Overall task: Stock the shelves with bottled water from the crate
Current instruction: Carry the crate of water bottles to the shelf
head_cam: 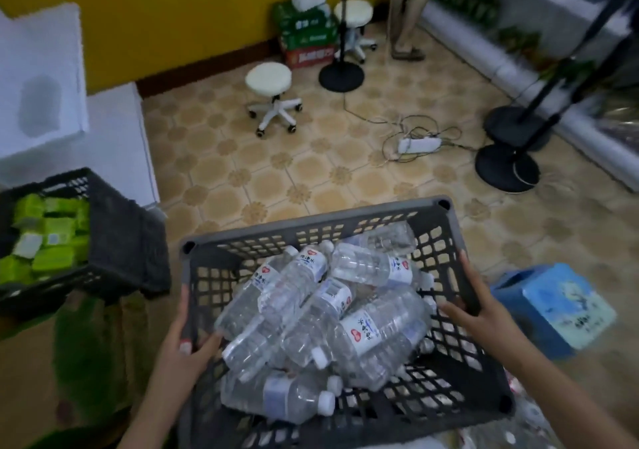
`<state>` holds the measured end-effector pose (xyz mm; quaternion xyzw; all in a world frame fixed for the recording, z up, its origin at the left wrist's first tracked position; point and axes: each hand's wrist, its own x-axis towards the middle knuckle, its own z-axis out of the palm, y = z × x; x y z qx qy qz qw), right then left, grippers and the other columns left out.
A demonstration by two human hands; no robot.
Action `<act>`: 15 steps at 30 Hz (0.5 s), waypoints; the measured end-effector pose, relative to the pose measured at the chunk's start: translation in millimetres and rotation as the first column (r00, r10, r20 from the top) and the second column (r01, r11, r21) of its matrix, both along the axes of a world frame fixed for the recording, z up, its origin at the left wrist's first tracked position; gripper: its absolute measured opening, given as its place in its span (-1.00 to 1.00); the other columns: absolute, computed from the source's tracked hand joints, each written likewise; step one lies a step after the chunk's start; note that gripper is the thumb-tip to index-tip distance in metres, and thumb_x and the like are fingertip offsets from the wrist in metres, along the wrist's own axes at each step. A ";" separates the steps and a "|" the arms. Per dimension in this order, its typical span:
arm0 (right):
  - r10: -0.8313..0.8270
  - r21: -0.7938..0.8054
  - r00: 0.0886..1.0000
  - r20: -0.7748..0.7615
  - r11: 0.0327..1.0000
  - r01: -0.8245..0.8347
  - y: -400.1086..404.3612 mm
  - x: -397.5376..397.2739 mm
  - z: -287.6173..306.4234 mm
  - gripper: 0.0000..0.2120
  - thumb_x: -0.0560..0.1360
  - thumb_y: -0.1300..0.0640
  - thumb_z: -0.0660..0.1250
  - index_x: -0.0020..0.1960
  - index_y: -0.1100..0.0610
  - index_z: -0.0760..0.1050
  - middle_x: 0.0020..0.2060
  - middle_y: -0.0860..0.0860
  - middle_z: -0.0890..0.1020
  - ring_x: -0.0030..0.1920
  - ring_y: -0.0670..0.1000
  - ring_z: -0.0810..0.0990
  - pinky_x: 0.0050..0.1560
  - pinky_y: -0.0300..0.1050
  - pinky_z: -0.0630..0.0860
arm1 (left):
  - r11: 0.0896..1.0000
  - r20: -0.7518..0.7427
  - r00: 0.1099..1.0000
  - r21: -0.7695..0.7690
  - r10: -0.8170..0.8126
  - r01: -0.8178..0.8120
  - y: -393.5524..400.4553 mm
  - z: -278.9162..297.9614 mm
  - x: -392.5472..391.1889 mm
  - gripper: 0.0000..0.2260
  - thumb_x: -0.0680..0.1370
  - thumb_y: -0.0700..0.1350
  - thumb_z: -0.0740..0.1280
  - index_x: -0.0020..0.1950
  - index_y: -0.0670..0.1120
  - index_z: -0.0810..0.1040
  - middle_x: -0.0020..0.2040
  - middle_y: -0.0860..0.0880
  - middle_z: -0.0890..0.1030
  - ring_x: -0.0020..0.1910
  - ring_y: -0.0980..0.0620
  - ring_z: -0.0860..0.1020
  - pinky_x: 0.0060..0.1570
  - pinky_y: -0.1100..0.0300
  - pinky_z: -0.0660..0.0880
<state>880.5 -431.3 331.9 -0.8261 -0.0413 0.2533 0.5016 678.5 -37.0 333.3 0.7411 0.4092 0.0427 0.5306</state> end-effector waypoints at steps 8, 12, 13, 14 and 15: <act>-0.273 -0.109 0.962 0.024 0.956 0.274 -31.7 70.3 -8.8 -0.21 0.47 -0.09 0.40 0.41 -0.56 -0.05 0.43 -0.14 0.37 0.25 0.01 0.54 0.20 0.05 0.55 | 0.950 0.031 0.958 -0.121 -0.285 0.287 7.8 -27.3 193.6 -0.20 0.52 -0.20 0.43 0.36 0.58 0.12 0.50 0.07 0.33 0.40 -0.12 0.41 0.28 -0.20 0.42; -0.501 -0.084 0.865 -0.027 0.863 0.498 -30.6 91.1 -11.0 -0.26 0.37 -0.19 0.37 0.37 -0.58 0.03 0.43 -0.25 0.26 0.36 -0.02 0.40 0.32 0.08 0.44 | 0.864 0.095 0.871 -0.113 -0.482 0.490 11.7 -26.1 309.2 -0.28 0.54 -0.14 0.41 0.41 0.48 0.12 0.49 0.32 0.12 0.43 0.18 0.18 0.36 0.06 0.26; -0.548 -0.080 0.836 -0.029 0.835 0.544 -29.3 97.2 -9.0 -0.27 0.36 -0.19 0.36 0.37 -0.55 0.03 0.40 -0.26 0.28 0.33 -0.05 0.40 0.30 0.02 0.41 | 0.839 0.094 0.847 -0.112 -0.524 0.532 10.5 -22.2 338.5 -0.29 0.54 -0.13 0.41 0.43 0.46 0.11 0.48 0.33 0.11 0.41 0.19 0.20 0.31 0.08 0.28; -0.589 -0.082 0.808 -0.032 0.807 0.585 -29.8 102.3 -7.2 -0.26 0.37 -0.18 0.36 0.39 -0.52 0.03 0.39 -0.25 0.30 0.29 -0.06 0.40 0.27 -0.02 0.40 | 0.810 0.082 0.817 -0.108 -0.571 0.577 9.4 -19.1 365.1 -0.28 0.54 -0.13 0.41 0.45 0.44 0.11 0.48 0.31 0.12 0.37 0.16 0.28 0.24 0.09 0.33; -0.624 -0.087 0.781 -0.037 0.780 0.619 -31.9 106.7 -5.7 -0.26 0.39 -0.17 0.35 0.42 -0.49 0.02 0.37 -0.23 0.33 0.24 -0.05 0.43 0.24 -0.02 0.40 | 0.781 0.066 0.787 -0.098 -0.614 0.617 7.3 -16.2 388.8 -0.27 0.54 -0.15 0.40 0.46 0.44 0.11 0.49 0.28 0.15 0.27 0.12 0.40 0.15 0.08 0.41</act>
